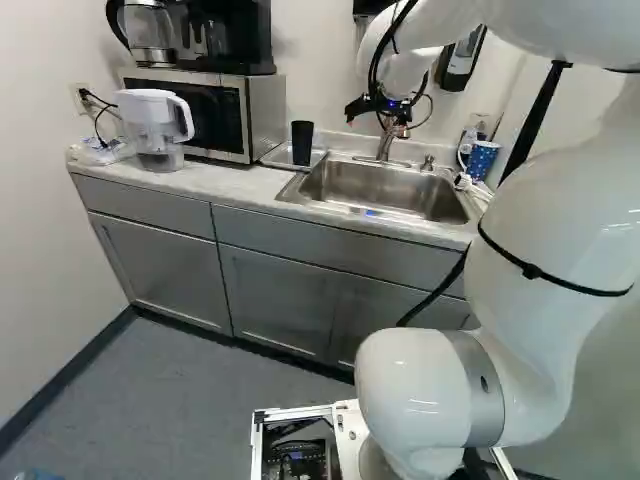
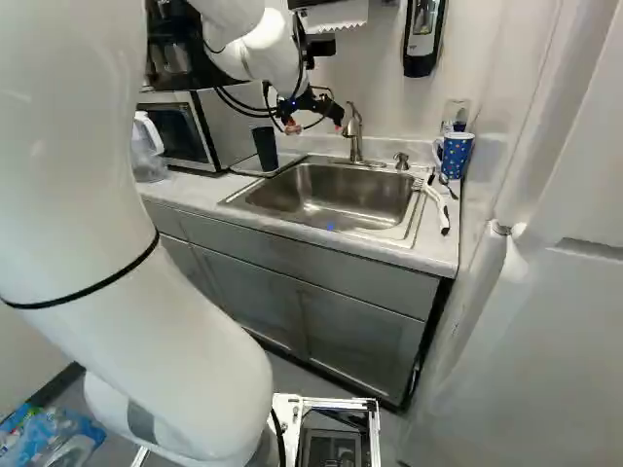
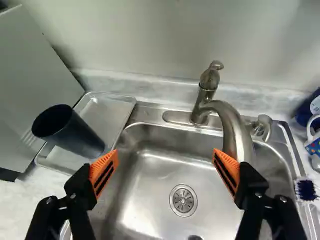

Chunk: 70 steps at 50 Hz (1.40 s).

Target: Rinse the cup and place it in the tray

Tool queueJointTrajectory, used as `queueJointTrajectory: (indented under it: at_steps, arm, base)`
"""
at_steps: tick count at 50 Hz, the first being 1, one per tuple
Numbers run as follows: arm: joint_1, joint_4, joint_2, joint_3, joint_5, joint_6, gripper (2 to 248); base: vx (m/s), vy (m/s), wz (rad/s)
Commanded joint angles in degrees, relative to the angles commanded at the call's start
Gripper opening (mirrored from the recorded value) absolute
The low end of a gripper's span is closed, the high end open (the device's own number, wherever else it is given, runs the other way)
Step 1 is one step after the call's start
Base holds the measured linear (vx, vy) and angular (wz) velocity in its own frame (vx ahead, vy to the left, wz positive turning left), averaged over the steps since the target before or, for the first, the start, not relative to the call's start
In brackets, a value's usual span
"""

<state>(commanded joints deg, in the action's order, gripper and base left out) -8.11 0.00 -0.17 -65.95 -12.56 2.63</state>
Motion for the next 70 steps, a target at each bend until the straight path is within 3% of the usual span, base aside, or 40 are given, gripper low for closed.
queueJointTrajectory:
  at_steps: [33,70]
  arm:
    - [-1.0,0.0,5.2,5.1,-7.8,0.0,247]
    - [-5.6,0.0,10.4,10.0,-7.8,0.0,247]
  base:
    - [0.000,0.000,0.000]
    - [0.000,0.000,0.000]
